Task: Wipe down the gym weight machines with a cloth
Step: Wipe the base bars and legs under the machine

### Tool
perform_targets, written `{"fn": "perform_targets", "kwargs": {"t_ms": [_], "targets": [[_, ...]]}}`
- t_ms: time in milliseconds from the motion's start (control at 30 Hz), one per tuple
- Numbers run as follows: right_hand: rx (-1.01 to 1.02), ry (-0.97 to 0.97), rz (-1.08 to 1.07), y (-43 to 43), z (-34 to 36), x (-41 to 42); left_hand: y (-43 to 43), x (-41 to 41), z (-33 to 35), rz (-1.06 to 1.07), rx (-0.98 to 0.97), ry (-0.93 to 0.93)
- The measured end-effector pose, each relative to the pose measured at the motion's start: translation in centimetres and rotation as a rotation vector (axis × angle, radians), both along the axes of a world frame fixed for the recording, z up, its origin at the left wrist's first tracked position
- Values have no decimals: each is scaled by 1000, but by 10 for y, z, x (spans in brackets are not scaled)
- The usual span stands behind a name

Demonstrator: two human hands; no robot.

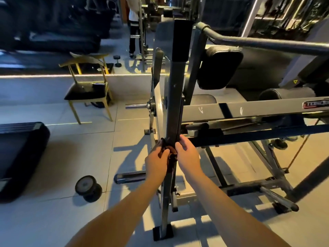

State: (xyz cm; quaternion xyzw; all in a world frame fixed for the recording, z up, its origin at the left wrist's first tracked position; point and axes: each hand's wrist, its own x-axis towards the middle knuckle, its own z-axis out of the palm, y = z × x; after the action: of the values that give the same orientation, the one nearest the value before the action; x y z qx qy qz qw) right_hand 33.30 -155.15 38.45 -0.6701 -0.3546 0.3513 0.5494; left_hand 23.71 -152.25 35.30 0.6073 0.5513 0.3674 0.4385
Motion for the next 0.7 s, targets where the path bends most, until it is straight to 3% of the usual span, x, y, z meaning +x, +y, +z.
{"fn": "perform_targets", "kwargs": {"t_ms": [200, 467, 700], "targets": [[27, 23, -63, 1, 0, -4, 15, 12, 26, 85, 100, -122], [-38, 5, -79, -4, -6, -9, 5, -3, -4, 41, -138, -189], [4, -29, -170, -5, 4, -17, 38, 7, 27, -9, 15, -271]]}}
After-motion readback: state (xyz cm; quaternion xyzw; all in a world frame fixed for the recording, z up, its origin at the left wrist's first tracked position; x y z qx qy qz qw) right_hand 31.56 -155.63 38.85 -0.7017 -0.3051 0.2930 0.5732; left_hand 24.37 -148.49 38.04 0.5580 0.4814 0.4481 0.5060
